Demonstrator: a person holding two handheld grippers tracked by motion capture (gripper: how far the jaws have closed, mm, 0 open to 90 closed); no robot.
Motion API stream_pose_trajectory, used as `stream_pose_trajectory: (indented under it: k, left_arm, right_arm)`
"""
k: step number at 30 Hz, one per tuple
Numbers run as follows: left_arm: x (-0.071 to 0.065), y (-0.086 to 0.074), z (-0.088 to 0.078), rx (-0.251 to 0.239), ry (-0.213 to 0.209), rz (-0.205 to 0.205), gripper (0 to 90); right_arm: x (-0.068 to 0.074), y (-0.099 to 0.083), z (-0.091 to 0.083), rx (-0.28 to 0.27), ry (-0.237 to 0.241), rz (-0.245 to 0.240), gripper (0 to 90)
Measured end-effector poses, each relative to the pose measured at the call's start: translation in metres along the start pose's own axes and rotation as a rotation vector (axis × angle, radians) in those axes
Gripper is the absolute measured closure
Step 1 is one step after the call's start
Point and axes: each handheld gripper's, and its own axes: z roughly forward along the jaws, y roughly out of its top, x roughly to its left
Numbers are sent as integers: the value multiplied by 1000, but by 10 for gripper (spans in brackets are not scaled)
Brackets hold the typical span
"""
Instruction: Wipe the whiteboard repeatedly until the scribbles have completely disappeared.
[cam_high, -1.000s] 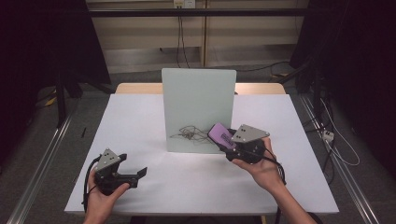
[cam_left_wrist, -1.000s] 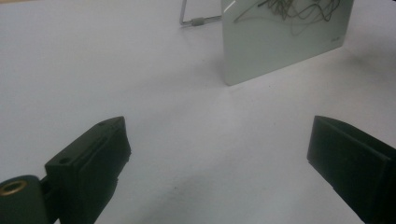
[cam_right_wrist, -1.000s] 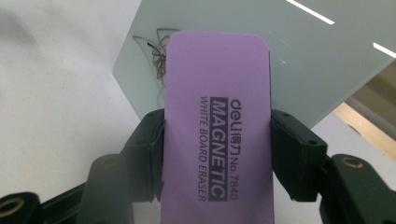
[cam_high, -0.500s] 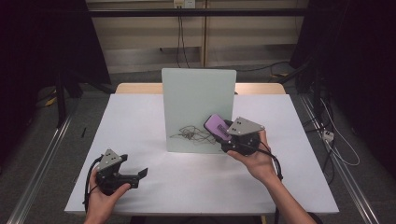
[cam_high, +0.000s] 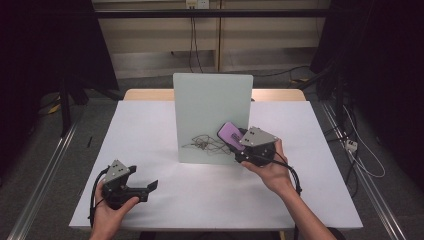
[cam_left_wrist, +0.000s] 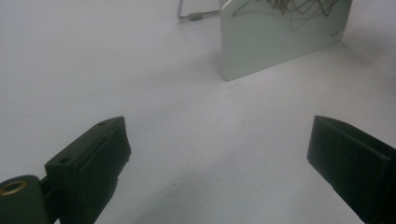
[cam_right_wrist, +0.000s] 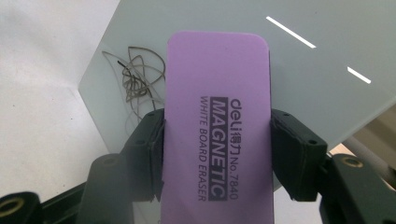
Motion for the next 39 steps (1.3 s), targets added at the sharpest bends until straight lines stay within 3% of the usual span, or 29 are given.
stream_pose_trajectory:
  k: [6, 9, 28, 39]
  left_arm:
    - [0, 0, 0, -3, -2, -1, 55]
    - [0, 0, 0, -6, -3, -5, 55]
    - [-1, 0, 0, 4, -9, 2, 56]
    - [-1, 0, 1, 7, -7, 12, 57]
  right_arm:
    - [6, 1, 5, 21, -42, -49, 411]
    - [8, 0, 6, 25, -44, -49, 411]
    - [16, -4, 13, 60, -20, -61, 414]
    - [29, -6, 24, 79, 6, -82, 414]
